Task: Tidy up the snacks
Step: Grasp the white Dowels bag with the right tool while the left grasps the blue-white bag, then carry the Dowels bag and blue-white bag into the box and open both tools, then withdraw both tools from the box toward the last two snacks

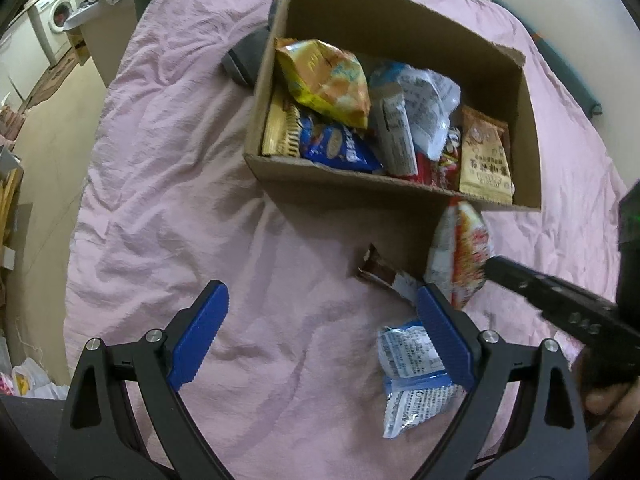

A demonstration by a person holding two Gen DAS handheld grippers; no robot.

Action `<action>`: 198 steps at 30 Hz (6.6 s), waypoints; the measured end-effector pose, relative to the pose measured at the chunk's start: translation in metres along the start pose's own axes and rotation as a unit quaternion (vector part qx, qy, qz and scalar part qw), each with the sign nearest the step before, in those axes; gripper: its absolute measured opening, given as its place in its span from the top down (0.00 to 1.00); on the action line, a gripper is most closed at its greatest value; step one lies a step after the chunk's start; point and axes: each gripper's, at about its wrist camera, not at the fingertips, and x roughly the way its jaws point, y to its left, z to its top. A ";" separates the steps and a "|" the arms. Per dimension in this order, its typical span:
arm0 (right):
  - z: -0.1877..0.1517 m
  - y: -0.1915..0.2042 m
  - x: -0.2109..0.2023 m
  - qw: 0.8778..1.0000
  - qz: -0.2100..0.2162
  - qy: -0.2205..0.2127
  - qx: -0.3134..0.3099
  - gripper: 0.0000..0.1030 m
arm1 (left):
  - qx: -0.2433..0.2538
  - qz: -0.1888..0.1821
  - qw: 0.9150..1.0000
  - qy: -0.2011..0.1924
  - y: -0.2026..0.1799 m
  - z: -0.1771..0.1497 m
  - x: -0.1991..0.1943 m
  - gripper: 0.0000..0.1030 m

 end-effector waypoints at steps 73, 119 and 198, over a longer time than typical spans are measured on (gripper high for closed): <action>-0.019 -0.040 -0.021 0.994 0.045 0.007 0.097 0.57 | 0.081 0.022 0.993 0.081 -0.010 -0.037 0.016 0.52; 0.061 -0.034 -0.118 0.964 0.052 -0.253 0.071 0.57 | 0.019 0.068 0.989 -0.127 0.002 0.066 -0.068 0.52; 0.131 0.003 -0.037 0.971 -0.104 -0.214 -0.028 0.07 | 0.039 0.021 0.986 -0.162 -0.017 0.150 -0.012 0.13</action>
